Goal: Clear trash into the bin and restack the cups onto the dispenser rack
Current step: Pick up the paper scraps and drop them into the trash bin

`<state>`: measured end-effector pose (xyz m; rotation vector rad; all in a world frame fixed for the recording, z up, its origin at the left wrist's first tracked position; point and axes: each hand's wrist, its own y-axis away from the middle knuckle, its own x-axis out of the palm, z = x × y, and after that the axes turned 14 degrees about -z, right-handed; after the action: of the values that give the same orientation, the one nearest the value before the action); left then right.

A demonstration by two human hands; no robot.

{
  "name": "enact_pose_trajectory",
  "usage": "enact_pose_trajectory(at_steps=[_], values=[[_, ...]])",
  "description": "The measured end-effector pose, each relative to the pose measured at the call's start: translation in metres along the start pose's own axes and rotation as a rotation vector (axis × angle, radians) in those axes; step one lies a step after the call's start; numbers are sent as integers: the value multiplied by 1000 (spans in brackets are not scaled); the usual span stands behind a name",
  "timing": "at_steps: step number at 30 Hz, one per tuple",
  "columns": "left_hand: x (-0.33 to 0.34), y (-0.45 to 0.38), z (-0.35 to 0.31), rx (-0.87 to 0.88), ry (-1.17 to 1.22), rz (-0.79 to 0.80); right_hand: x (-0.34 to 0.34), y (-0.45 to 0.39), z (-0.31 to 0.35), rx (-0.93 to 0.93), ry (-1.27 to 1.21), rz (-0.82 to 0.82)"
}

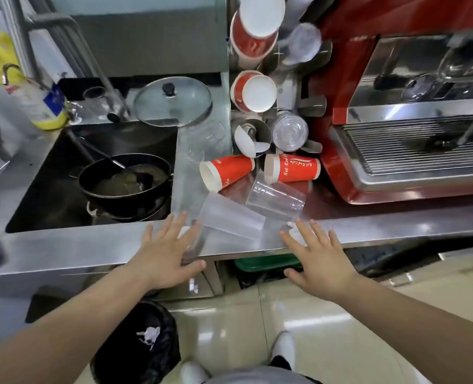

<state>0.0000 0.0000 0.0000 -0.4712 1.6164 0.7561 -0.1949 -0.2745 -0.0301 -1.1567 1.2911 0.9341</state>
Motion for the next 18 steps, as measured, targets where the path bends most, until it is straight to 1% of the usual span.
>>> enact_pose_trajectory(at_steps=[1, 7, 11, 14, 18], values=[[0, -2, 1, 16, 1, 9, 1, -4, -2, 9, -19, 35], [19, -9, 11, 48, -7, 11, 13, -9, -5, 27, -38, 50], [29, -16, 17, 78, 36, -86, 15, -15, -6, 22, -85, 52], [38, -22, 23, 87, 53, -107, 17, -18, -7, 21, -96, 62], [40, -31, 30, 172, 81, -235, 17, -25, -12, -3, -133, 130]])
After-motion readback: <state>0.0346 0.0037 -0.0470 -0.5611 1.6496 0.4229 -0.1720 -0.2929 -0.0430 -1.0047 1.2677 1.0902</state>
